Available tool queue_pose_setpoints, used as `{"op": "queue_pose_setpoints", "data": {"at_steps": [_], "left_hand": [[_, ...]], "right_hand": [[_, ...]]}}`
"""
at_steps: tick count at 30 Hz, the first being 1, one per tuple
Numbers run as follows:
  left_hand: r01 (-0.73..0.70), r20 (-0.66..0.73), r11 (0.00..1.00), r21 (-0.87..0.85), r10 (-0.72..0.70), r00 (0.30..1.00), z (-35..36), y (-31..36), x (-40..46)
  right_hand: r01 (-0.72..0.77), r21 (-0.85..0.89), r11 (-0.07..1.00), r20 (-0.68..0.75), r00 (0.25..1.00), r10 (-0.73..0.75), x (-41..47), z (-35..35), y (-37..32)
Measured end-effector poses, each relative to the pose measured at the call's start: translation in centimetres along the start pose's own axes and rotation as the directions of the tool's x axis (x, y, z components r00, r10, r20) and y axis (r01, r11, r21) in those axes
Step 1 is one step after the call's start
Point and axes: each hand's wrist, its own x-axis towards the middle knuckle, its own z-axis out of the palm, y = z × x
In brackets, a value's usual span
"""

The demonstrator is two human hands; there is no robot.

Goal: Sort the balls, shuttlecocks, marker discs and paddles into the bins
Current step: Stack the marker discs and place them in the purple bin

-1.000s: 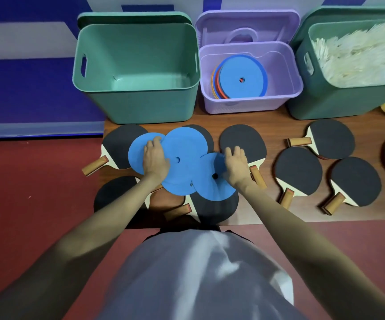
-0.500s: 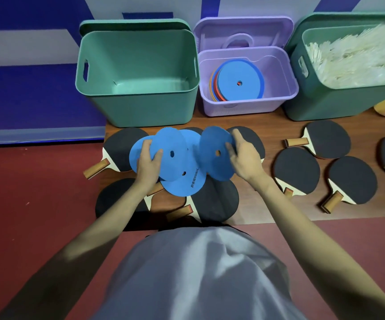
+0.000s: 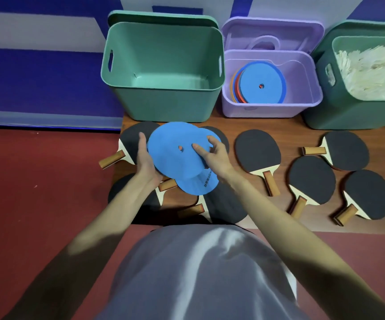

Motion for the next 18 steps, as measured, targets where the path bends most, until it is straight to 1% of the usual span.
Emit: {"op": "queue_pose_setpoints", "data": {"at_steps": [3, 5, 8, 10, 12, 14, 16, 18], "left_hand": [[-0.06, 0.088, 0.994, 0.093, 0.052, 0.995, -1.0, 0.4, -0.5], [-0.07, 0.102, 0.99, 0.123, 0.058, 0.993, -1.8, 0.6, -0.7], [-0.041, 0.058, 0.984, 0.176, 0.031, 0.998, -2.9, 1.0, -0.4], [-0.047, 0.001, 0.978, 0.203, 0.048, 0.999, -3.4, 1.4, 0.0], [-0.072, -0.038, 0.974, 0.214, 0.082, 0.996, -3.8, 1.9, 0.6], [-0.097, -0.046, 0.971, 0.219, 0.109, 0.993, -4.3, 2.7, 1.1], [-0.099, -0.056, 0.971, 0.219, 0.114, 0.992, -4.8, 3.4, 1.8], [-0.09, -0.071, 0.97, 0.227, 0.109, 0.992, -5.1, 3.8, 2.3]], "right_hand": [[-0.042, -0.123, 0.992, -0.06, 0.998, 0.035, 0.9, 1.4, 0.9], [-0.1, -0.162, 0.982, -0.103, 0.991, 0.084, 1.4, 1.8, 1.4], [-0.119, -0.208, 0.971, -0.122, 0.988, 0.095, 2.4, 2.2, 2.1], [-0.113, -0.287, 0.951, -0.135, 0.988, 0.077, 3.3, 2.1, 2.5], [-0.139, -0.367, 0.92, -0.184, 0.98, 0.075, 4.6, 1.4, 3.0], [-0.188, -0.508, 0.841, -0.243, 0.968, 0.069, 5.9, 0.1, 3.6], [-0.26, -0.642, 0.722, -0.301, 0.951, 0.075, 7.1, -1.2, 3.9], [-0.331, -0.678, 0.656, -0.354, 0.93, 0.104, 7.9, -2.0, 3.9]]}}
